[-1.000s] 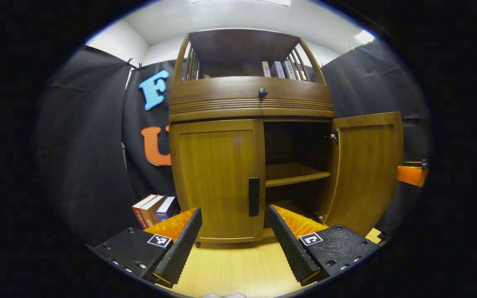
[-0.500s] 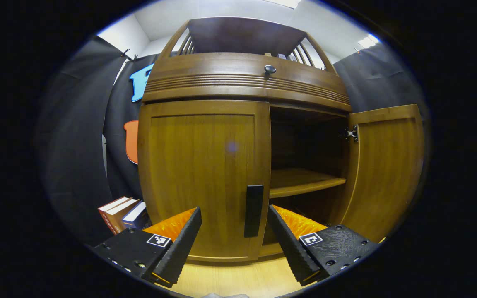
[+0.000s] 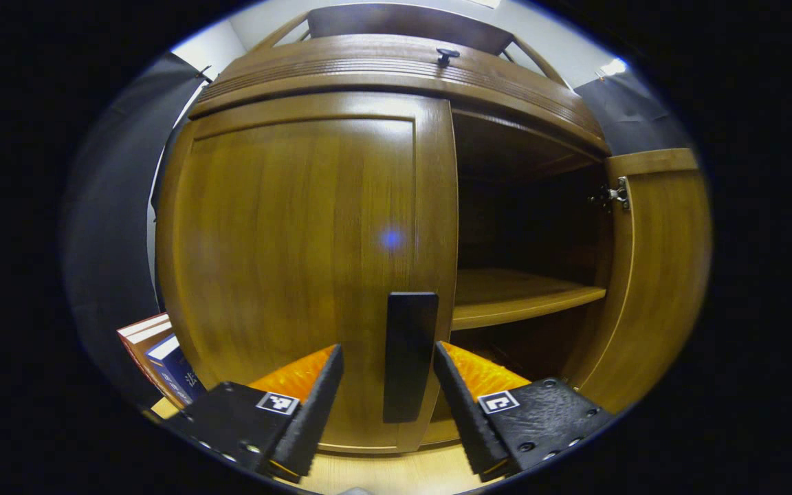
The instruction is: Open the right door of the double-door shoe cabinet with the right hand, and open the left door with the left hand.
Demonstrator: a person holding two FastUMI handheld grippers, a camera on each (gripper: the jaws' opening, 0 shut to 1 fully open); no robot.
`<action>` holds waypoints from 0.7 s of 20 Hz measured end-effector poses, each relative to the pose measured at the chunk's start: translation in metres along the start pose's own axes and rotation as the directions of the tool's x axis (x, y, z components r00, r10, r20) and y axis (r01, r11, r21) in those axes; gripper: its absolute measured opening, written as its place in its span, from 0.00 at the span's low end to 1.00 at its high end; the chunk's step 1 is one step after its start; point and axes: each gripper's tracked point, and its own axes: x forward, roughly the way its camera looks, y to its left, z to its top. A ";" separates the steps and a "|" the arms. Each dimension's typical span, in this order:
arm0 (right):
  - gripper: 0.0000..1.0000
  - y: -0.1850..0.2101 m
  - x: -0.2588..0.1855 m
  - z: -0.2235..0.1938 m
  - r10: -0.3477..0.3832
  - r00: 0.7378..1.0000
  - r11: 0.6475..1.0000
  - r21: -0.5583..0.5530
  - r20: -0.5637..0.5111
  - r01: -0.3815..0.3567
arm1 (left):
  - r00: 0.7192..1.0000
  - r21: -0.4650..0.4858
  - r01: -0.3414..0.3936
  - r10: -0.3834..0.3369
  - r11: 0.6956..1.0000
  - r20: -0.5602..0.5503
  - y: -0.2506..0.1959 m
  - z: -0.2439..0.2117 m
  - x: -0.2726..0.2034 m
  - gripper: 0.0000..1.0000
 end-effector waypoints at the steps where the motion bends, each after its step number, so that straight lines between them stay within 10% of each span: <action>1: 1.00 0.001 0.000 -0.001 0.001 1.000 1.000 -0.002 -0.002 -0.001 | 1.000 -0.001 0.001 -0.001 1.000 -0.007 0.000 -0.003 0.005 0.83; 6: 1.00 0.003 -0.003 -0.006 0.003 1.000 1.000 -0.016 -0.010 -0.003 | 1.000 0.001 0.027 -0.027 1.000 -0.014 -0.008 -0.006 0.007 0.31; 14: 1.00 0.014 -0.012 -0.017 0.056 0.998 0.998 -0.011 -0.019 -0.056 | 0.994 -0.051 0.108 -0.109 0.993 -0.025 -0.010 -0.009 -0.023 0.32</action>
